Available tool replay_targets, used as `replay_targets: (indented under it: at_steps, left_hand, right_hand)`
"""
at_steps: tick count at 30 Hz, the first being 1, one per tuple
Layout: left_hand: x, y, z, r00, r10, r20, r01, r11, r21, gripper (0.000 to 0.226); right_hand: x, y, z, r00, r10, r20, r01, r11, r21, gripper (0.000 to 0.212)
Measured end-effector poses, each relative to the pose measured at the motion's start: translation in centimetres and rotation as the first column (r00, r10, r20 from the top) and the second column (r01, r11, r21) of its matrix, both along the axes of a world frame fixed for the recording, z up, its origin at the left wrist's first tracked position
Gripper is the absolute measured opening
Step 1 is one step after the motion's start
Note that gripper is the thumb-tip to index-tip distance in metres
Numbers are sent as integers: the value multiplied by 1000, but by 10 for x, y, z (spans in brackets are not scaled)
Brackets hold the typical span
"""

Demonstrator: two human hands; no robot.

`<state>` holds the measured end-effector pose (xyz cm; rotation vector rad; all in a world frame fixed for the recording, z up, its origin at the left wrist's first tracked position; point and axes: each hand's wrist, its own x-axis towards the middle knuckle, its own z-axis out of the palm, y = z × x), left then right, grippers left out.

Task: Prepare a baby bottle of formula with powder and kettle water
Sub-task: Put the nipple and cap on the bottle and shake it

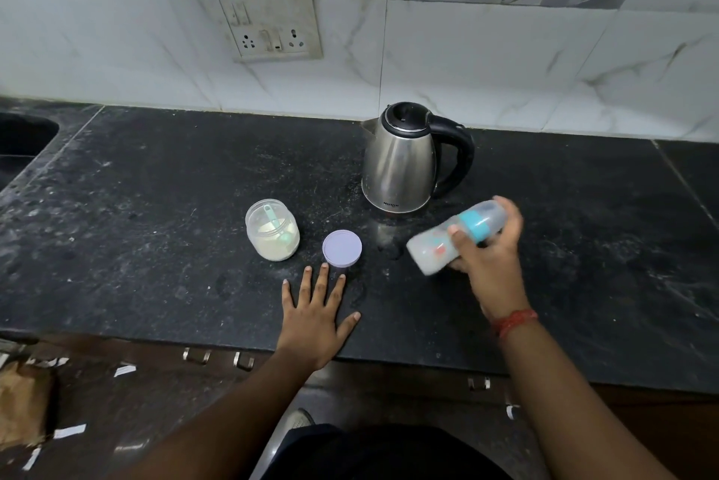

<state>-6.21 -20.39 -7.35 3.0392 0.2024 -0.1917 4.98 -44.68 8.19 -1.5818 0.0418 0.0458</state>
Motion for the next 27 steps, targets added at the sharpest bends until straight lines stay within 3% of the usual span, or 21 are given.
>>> replay_targets:
  at_steps: [2,5,8,11,14,15,17,18,21,24,27]
  left_hand:
    - [0,1,-1,1000,0,7,0,1000,0,82]
    - [0,2,-1,1000,-4,20,5,1000,-9,83]
    - [1,1,-1,1000,-1,29,1,1000,-12,84]
    - [0,2,-2,1000,-3,24,3,1000,-14,84]
    - [1,1,-4,1000,-1,21,1,1000,7,83]
    - [1,1,-4,1000,-1,23,1,1000,7,84]
    - [0,2,-3,1000,-3,25,3,1000,1,85]
    - [1,2,-4,1000,-3,25,3,1000,-2,85]
    - [1,1,-4,1000,3,29,-3,1000,0,85]
    - [1,2,-3,1000,0,28,0,1000,-8,85]
    - [2,1,-3,1000,-1,28,1,1000,-2,85]
  right_hand:
    - [2,-2,-5,992,-122,-18,123,989,81,69]
    - [-3,2,-15,990,112,-82,-113,994,-11,70]
    - [-5,0,-21,992,-59,-115,75,987,144,62]
    - [-8,2,-23,989,100,-107,-98,995,22,65]
    - [-6,-3,-24,989,-122,-81,133,980,150,63]
    - [-5,-4,-23,991,-97,-97,112,980,163,64]
    - [-6,-2,-25,990,93,-106,-89,995,40,68]
    - [-7,-2,-25,989,112,-95,-110,994,24,68]
    - [-6,-3,-27,992,-48,-116,69,982,178,59]
    - [-8,3,-29,985,119,-127,-109,991,79,65]
    - [-5,-1,-29,990,-69,-120,91,976,196,61]
